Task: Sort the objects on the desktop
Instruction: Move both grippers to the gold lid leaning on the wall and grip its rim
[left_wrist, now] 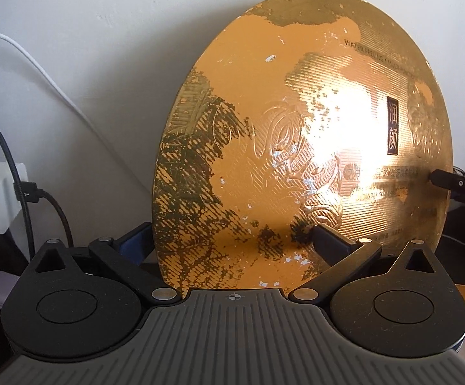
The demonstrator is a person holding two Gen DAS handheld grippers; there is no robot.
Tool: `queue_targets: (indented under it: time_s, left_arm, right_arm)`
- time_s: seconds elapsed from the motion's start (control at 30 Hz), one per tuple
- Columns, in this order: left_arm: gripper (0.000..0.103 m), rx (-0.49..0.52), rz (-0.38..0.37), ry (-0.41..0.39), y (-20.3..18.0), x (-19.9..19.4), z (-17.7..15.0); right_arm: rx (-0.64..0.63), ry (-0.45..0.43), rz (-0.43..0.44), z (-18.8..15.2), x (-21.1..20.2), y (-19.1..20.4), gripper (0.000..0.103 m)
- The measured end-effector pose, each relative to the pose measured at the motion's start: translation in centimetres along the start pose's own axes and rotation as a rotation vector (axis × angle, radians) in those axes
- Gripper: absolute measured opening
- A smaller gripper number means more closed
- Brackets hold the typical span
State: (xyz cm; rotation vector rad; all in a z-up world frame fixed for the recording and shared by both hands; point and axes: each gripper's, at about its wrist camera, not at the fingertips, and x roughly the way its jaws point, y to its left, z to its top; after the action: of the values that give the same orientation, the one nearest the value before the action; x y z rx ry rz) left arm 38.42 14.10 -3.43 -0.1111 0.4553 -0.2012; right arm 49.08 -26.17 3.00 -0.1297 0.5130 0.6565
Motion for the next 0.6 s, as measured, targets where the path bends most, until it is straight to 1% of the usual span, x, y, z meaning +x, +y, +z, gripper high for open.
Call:
queue_targets:
  time_s: [0.07, 0.1, 0.2, 0.4, 0.5, 0.6]
  left_arm:
    - [0.103, -0.008, 0.017, -0.018, -0.1, -0.4, 0.1]
    - [0.103, -0.010, 0.021, -0.033, -0.1, -0.7, 0.3]
    - [0.103, -0.024, 0.011, -0.093, -0.3, -2.8, 1.3]
    - [0.103, 0.033, -0.005, -0.264, -2.2, -10.5, 4.4]
    - [0.103, 0.048, -0.020, -0.308, -3.2, -14.7, 5.5]
    - [0.103, 0.053, -0.031, -0.326, -4.2, -18.9, 6.2]
  right_arm:
    - [-0.033, -0.015, -0.011, 0.3, -0.2, 0.6, 0.092]
    - [-0.046, -0.034, -0.014, 1.0, -0.6, 0.5, 0.092]
    - [-0.076, -0.103, -0.013, 3.2, -2.9, 2.2, 0.092]
    - [-0.092, -0.225, -0.001, 8.1, -9.6, 6.3, 0.092]
    - [-0.072, -0.253, -0.005, 9.1, -13.1, 8.0, 0.092]
    - [-0.046, -0.272, -0.009, 9.8, -16.6, 9.5, 0.092]
